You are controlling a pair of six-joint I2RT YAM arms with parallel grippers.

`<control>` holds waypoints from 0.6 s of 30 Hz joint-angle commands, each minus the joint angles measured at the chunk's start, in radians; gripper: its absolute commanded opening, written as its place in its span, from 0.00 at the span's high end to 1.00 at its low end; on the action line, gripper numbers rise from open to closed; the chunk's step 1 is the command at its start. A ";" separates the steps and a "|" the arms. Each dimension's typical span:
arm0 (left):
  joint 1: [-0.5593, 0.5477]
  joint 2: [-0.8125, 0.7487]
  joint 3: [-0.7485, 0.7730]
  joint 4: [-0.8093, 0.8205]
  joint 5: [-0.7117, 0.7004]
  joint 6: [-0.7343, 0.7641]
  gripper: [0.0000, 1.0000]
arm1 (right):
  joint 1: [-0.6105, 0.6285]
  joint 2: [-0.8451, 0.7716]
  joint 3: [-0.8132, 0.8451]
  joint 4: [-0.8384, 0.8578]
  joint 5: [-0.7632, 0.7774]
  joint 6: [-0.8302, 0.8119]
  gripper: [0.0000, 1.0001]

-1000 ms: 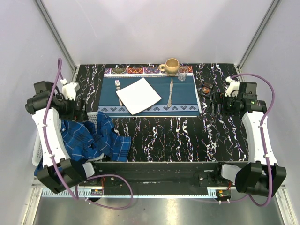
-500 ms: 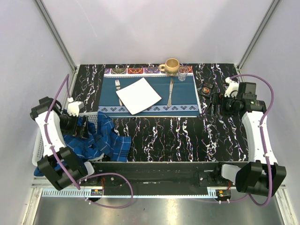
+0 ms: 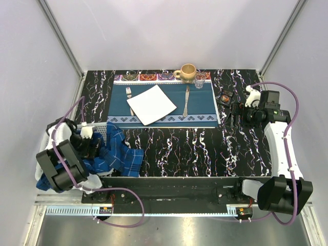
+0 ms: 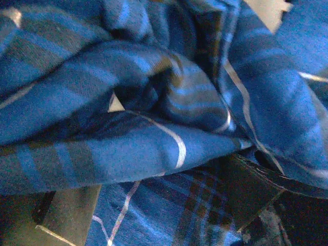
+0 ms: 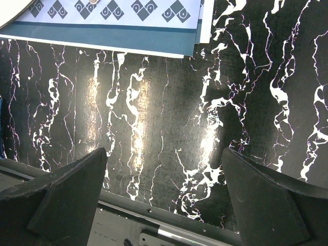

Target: Pin the brooch onto the clothing

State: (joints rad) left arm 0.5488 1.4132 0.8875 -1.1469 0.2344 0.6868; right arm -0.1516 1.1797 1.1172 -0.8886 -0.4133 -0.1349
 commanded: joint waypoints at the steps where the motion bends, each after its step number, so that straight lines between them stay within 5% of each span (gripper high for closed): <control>1: 0.005 0.097 0.027 0.113 -0.069 -0.046 0.05 | 0.003 0.003 0.010 0.008 -0.016 -0.019 0.00; 2: 0.003 0.111 0.039 0.111 -0.063 -0.050 0.31 | 0.003 0.006 0.010 0.008 -0.016 -0.019 0.00; 6: 0.005 0.057 0.149 -0.027 0.081 -0.029 0.96 | 0.003 0.006 0.024 0.005 -0.015 -0.026 0.00; 13: -0.013 -0.148 0.683 -0.350 0.357 0.028 1.00 | 0.003 -0.005 0.044 0.000 -0.050 -0.026 0.00; 18: -0.202 -0.152 1.020 -0.380 0.505 -0.122 1.00 | 0.003 0.009 0.075 -0.003 -0.067 -0.031 0.00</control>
State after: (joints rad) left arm 0.4839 1.2915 1.6978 -1.3132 0.5125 0.6682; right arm -0.1516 1.1866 1.1263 -0.8894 -0.4400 -0.1471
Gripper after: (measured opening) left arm 0.025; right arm 0.994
